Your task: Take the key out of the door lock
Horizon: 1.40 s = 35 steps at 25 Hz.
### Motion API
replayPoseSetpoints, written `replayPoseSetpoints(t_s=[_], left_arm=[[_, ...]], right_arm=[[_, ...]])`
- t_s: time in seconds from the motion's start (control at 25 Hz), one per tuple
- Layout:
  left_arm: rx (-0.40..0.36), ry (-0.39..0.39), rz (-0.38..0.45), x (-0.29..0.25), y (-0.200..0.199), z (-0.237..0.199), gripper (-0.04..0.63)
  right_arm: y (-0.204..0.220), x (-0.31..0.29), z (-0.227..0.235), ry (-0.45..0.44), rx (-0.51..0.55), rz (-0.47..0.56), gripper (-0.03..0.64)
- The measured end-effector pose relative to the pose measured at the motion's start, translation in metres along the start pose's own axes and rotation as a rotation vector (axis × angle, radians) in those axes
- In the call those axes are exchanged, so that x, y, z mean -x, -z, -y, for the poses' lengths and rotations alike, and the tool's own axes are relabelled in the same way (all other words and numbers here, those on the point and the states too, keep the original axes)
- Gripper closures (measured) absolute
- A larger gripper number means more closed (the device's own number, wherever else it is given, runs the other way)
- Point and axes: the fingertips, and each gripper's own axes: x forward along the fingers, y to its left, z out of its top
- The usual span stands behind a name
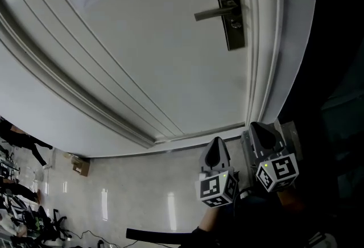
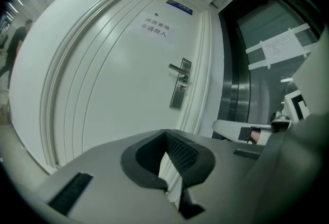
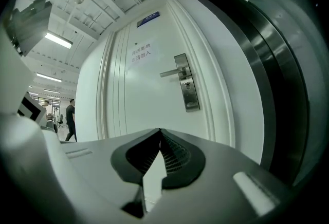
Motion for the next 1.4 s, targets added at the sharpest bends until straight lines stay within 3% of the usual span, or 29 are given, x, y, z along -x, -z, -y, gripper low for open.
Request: replayPoseSetpoints(t_s=[0.44, 0.76, 1.04, 1.16, 1.4], left_arm=[[-0.035, 0.102, 0.025, -0.132, -0.056, -0.034, 0.595], [-0.047, 0.224, 0.049, -0.203, -0.092, -0.033, 0.595], [-0.106, 0.307, 0.043, -0.235, -0.104, -0.019, 0.595], [-0.102, 0.323, 0.065, -0.246, -0.115, -0.009, 0.595], [-0.108, 0.330, 0.132, -0.259, -0.144, 0.009, 0.595]], right_arm=[[-0.035, -0.119, 0.039, 0.070, 0.040, 0.093, 0.614], [-0.057, -0.176, 0.067, 0.153, 0.081, 0.141, 0.614], [-0.091, -0.183, 0.088, 0.236, 0.244, 0.188, 0.614], [-0.111, -0.184, 0.096, 0.274, 0.373, 0.207, 0.614], [-0.140, -0.199, 0.101, 0.228, 0.556, 0.235, 0.596]])
